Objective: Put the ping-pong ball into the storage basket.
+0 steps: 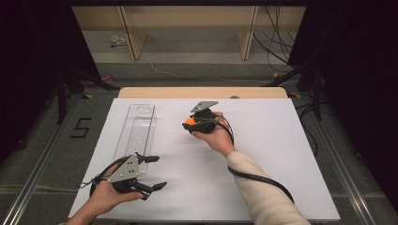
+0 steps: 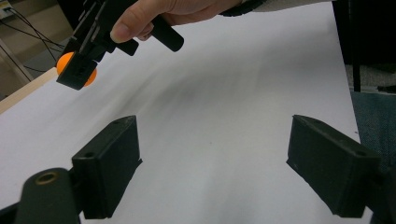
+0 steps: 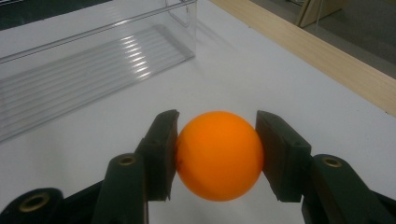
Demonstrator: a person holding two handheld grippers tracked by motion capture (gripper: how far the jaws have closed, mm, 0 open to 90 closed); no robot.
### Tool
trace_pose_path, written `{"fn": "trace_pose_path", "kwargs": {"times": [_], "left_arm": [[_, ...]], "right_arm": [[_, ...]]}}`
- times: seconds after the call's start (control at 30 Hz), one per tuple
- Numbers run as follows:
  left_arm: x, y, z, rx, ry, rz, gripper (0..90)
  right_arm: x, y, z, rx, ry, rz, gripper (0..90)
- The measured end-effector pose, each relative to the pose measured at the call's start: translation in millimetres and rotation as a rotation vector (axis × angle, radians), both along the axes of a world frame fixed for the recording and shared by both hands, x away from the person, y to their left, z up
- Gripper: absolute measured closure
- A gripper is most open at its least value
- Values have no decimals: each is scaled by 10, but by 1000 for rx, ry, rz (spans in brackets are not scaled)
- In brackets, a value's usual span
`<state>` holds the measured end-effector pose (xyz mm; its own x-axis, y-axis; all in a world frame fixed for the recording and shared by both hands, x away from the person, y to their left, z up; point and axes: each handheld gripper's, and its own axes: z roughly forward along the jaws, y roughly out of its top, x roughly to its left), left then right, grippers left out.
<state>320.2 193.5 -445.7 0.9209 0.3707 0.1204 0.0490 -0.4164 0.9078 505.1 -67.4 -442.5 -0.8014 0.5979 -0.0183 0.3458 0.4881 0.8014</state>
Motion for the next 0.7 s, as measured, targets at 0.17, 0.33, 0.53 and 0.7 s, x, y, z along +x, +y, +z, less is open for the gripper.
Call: {"fn": "trace_pose_path", "kwargs": {"times": [0.17,0.33,0.53,0.7], "left_arm": [[0,0,0,0,0,0,165],[-1,-2,0,0,0,0,166],[-1,0,1,2,-1,-1,166],[-1,-1,1,2,-1,-1,166]], "right_arm": [[-15,7,15,-2,-1,2,512],[-29,23,35,1,-8,8,512],[-50,41,56,11,-10,14,512],[-59,54,69,15,-12,19,512]]}}
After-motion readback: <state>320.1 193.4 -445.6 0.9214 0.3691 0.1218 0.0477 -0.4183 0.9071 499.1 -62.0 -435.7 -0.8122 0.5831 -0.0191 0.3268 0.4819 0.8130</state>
